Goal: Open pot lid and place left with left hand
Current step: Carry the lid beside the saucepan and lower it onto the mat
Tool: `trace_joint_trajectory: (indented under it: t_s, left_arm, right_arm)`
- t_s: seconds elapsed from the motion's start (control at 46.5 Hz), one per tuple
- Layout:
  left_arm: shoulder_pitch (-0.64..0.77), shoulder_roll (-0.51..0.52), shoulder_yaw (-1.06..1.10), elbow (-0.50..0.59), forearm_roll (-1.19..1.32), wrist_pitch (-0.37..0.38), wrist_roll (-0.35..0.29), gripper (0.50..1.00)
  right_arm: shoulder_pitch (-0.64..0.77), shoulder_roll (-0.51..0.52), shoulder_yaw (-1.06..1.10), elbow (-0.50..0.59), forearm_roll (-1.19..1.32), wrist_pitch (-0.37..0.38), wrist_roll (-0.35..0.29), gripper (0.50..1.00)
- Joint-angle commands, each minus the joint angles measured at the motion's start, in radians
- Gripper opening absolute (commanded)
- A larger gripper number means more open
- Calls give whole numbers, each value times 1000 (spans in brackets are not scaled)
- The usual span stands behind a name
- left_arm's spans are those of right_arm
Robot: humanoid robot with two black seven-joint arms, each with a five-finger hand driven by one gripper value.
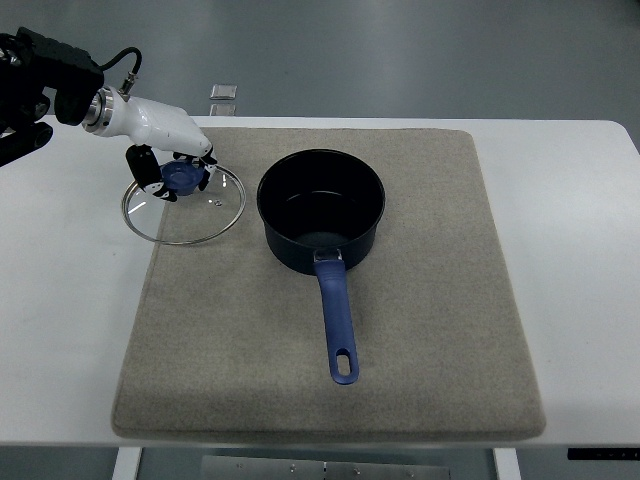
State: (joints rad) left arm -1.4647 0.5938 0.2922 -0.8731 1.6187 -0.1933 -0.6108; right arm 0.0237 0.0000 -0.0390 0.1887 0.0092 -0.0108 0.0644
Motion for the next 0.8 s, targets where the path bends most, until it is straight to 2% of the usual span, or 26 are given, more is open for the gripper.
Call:
trace_joint_trajectory:
  t_s: [0.0, 0.129, 0.409, 0.559, 0.775]
  left_arm:
    - [20, -17, -7, 9, -13, 34, 0, 500]
    - [33, -55, -5, 46, -14, 67, 0, 500]
    - [33, -65, -10, 60, -16, 86, 0, 500]
    - [38, -66, -8, 72, -16, 120, 0, 500]
    - [56, -72, -7, 89, -14, 123, 0, 500]
  right_arm:
    - [1, 0, 1, 0, 0, 0, 0, 917]
    - [-1, 0, -1, 0, 0, 0, 0, 917]
    - [1, 0, 1, 0, 0, 0, 0, 917]
    - [1, 0, -1, 0, 0, 0, 0, 917]
    - [1, 0, 1, 0, 0, 0, 0, 917]
